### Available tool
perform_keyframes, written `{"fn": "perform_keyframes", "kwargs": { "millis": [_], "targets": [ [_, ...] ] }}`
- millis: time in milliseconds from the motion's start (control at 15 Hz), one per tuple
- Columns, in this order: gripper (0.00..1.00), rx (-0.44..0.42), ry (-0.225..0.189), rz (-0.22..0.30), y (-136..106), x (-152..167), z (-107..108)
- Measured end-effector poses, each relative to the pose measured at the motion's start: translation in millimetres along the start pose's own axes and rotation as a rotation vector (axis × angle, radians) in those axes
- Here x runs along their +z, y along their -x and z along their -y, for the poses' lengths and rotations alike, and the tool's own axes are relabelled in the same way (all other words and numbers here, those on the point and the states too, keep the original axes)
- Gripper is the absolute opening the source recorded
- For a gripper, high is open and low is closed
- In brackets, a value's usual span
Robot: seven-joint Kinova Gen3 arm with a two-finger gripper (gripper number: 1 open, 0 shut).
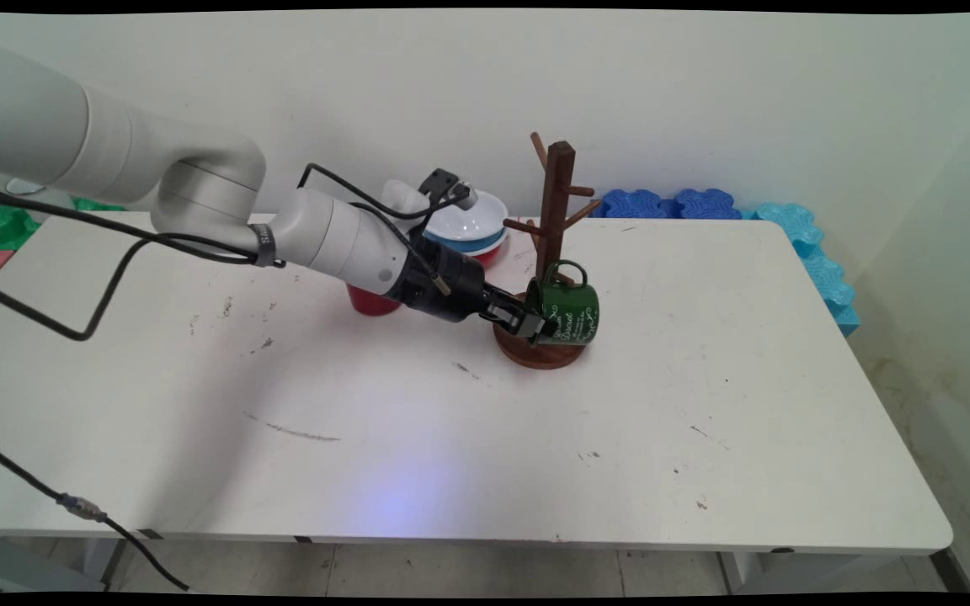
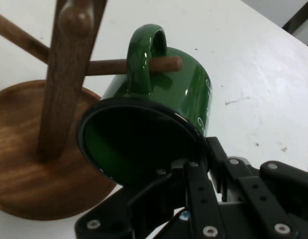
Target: Place the picked object on the table
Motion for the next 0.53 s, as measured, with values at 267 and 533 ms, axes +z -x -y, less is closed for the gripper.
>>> {"fn": "perform_keyframes", "kwargs": {
  "millis": [267, 533],
  "targets": [
    [0.00, 0.027, 0.009, 0.006, -0.3, -6.4, -8.0],
    [0.00, 0.051, 0.019, 0.016, 1.5, -13.0, -16.4]
  ]
}}
